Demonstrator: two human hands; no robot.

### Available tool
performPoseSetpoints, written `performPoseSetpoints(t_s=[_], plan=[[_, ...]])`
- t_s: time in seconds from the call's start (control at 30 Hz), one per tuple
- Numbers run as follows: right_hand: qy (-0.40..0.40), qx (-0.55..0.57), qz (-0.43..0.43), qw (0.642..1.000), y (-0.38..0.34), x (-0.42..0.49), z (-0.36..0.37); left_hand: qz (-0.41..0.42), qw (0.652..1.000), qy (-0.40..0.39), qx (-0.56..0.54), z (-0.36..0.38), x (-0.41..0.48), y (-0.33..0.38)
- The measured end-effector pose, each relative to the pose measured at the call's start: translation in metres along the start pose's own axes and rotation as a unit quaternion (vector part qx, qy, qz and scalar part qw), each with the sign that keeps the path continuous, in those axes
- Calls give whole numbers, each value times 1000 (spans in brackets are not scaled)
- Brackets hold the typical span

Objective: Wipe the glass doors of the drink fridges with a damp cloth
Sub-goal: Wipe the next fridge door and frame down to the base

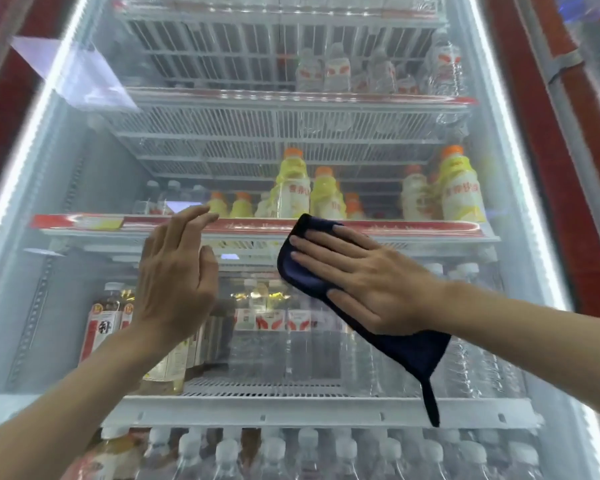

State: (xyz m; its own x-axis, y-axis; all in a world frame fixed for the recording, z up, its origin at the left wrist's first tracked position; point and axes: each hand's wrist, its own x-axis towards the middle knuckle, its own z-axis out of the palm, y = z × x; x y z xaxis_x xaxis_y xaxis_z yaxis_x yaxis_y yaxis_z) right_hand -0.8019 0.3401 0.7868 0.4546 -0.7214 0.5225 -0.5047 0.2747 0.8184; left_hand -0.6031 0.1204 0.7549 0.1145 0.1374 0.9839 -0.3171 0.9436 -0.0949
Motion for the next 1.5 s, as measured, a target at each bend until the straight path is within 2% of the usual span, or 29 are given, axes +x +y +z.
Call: performPoseSetpoints(t_s=[0.1, 0.2, 0.5, 0.57, 0.63, 0.7, 0.77, 0.93, 1.17, 1.23, 1.3, 1.4, 1.43, 1.5], plan=[[16, -2, 46, 999, 34, 35, -11, -47, 999, 8, -10, 0, 0, -13], [30, 3, 116, 993, 42, 66, -12, -41, 999, 5, -2, 1, -8, -15], [101, 33, 280, 954, -33, 82, 2, -12, 1000, -2, 6, -4, -14, -10], [104, 26, 254, 961, -58, 72, 7, -13, 1000, 2, 13, -4, -13, -7], [79, 18, 168, 982, -78, 60, 15, -18, 1000, -2, 13, -4, -11, -5], [46, 16, 70, 996, -69, 52, 13, -15, 1000, -12, 1, -6, -8, -9], [39, 9, 26, 999, -40, 60, 6, -3, 1000, -23, 12, -13, -6, -22], [55, 15, 167, 984, 2, 93, -10, -16, 997, -37, 67, -25, -6, -51], [98, 67, 277, 953, -56, 100, 3, -2, 997, -25, 69, -19, -8, -55], [97, 63, 232, 966, -90, 95, 9, 0, 998, -27, 58, -20, -8, -55], [70, 60, 135, 987, -114, 84, 15, 4, 999, -32, 26, -24, -9, -55], [32, 48, 19, 998, -91, 83, 8, 27, 998, -47, 15, -40, -11, -72], [30, 43, 13, 999, -77, 92, 4, 36, 997, -53, 31, -46, -10, -82], [40, 39, 69, 996, -50, 118, -7, 39, 995, -67, 57, -55, -7, -104]])
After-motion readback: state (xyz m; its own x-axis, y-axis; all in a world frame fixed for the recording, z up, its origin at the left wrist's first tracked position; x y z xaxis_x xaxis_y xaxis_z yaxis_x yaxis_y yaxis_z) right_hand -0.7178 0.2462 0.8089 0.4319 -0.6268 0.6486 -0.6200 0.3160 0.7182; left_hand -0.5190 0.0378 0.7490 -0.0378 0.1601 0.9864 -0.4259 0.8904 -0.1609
